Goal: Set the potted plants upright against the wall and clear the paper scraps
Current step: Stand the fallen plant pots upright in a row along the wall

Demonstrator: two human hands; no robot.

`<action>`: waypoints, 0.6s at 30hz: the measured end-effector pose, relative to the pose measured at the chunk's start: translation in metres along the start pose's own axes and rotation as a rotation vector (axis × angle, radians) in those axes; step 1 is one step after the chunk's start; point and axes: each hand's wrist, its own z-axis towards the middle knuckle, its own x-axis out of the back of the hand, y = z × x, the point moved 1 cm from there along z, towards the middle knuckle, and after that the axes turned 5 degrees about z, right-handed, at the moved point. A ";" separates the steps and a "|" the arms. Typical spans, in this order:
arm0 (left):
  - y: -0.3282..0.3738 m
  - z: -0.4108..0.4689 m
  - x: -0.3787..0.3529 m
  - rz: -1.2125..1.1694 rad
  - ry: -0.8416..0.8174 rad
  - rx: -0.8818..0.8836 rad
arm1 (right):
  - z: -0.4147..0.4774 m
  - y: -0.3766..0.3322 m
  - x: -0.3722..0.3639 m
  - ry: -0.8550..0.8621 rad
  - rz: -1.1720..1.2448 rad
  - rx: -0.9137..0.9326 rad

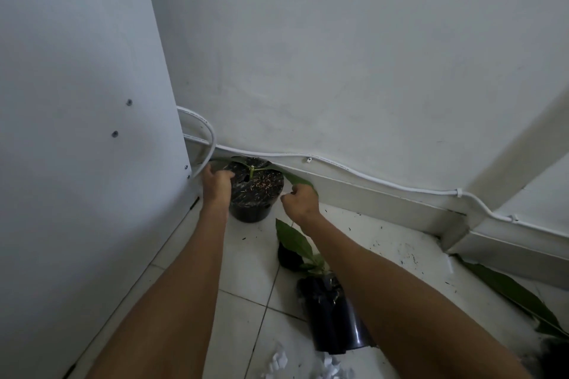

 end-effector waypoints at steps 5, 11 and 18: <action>0.001 -0.052 -0.006 0.242 -0.044 -0.067 | -0.016 0.004 0.055 0.030 -0.091 -0.073; -0.004 -0.122 -0.031 0.760 -0.217 -0.023 | -0.057 0.019 0.124 -0.009 -0.255 -0.187; -0.023 -0.173 -0.052 0.934 -0.249 0.137 | -0.090 0.029 0.148 -0.164 -0.362 -0.339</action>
